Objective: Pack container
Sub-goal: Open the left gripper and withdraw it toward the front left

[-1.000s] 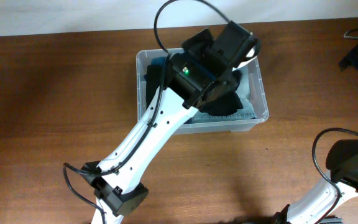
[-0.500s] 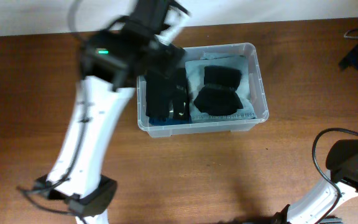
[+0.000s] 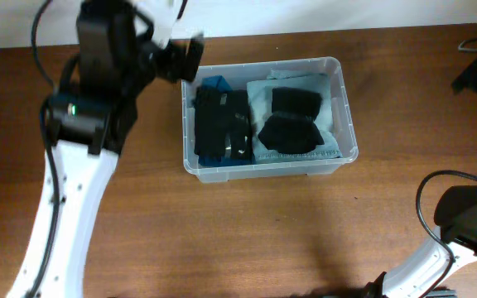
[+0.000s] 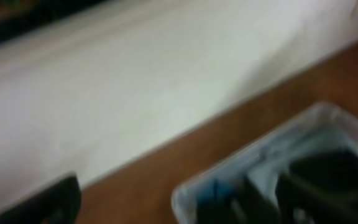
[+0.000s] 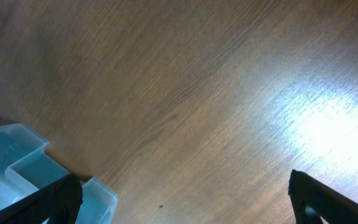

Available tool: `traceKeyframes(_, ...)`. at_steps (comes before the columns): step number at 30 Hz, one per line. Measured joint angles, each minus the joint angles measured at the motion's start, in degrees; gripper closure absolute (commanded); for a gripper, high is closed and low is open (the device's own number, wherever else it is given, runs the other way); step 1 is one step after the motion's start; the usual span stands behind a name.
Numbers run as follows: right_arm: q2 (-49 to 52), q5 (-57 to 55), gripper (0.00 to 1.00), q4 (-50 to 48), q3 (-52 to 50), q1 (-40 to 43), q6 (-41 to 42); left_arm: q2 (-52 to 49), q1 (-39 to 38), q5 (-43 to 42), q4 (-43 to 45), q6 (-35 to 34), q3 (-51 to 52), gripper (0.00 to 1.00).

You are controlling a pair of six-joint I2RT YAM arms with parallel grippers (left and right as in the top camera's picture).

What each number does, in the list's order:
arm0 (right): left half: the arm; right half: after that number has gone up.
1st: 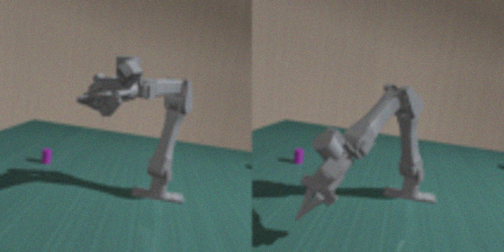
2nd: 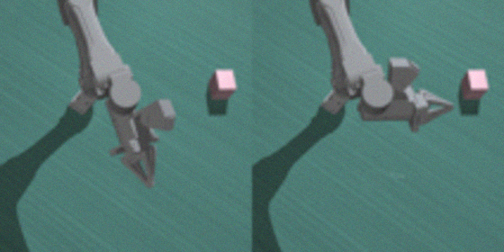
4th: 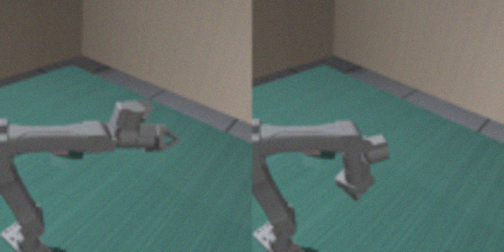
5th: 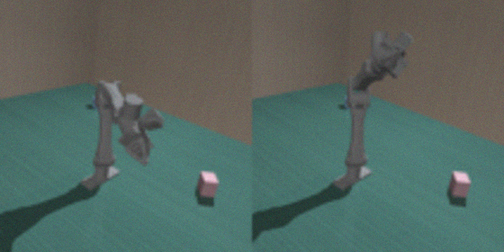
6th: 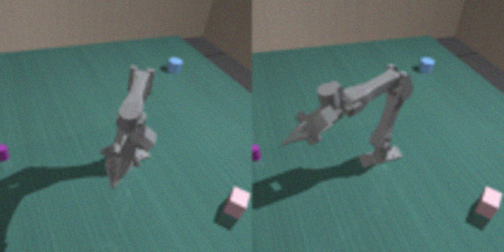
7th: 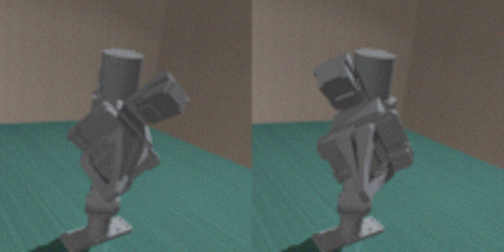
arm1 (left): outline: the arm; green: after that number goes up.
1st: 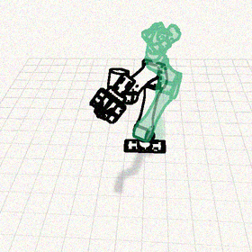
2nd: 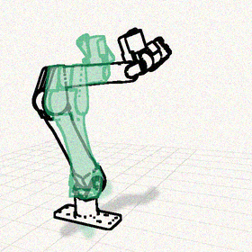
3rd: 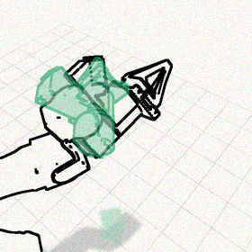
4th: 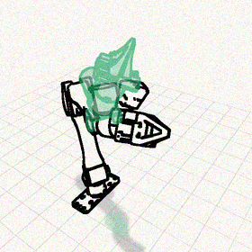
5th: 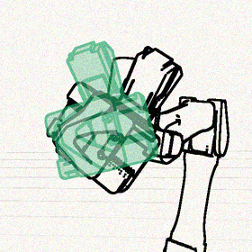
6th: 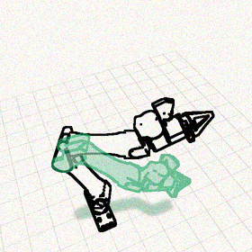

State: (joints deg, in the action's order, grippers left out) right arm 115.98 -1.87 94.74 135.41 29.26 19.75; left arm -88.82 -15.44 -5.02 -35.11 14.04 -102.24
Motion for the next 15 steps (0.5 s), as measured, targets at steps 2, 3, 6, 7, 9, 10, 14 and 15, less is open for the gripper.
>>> traceKeyframes(2,0.0,0.0,0.01,0.0,0.0,0.0,0.0,4.6,1.0,-1.2,4.7,0.0,8.8,0.0)
traceKeyframes(3,0.0,0.0,0.02,0.0,0.0,0.0,0.0,6.9,1.5,-1.7,6.3,0.0,12.8,0.01)
traceKeyframes(6,0.0,0.0,0.01,0.0,0.0,0.0,0.0,13.7,3.0,-2.5,9.3,0.0,23.9,0.01)
traceKeyframes(7,0.0,0.0,0.02,0.0,0.0,0.0,0.0,16.1,3.5,-2.7,10.1,-0.1,27.2,0.01)
traceKeyframes(9,0.0,0.0,0.02,0.0,0.0,0.0,0.0,21.0,4.6,-2.9,11.4,-0.2,33.6,0.01)
traceKeyframes(10,0.0,0.0,0.01,0.0,0.0,0.0,0.0,23.5,5.1,-3.0,12.5,-0.2,36.8,0.01)
traceKeyframes(14,0.0,0.0,0.02,0.0,0.0,0.0,0.0,33.9,6.6,-3.3,19.3,-0.2,48.3,0.01)
traceKeyframes(15,0.0,0.0,0.02,0.0,0.0,0.0,0.0,36.9,6.9,-3.4,22.3,-0.2,51.7,0.01)
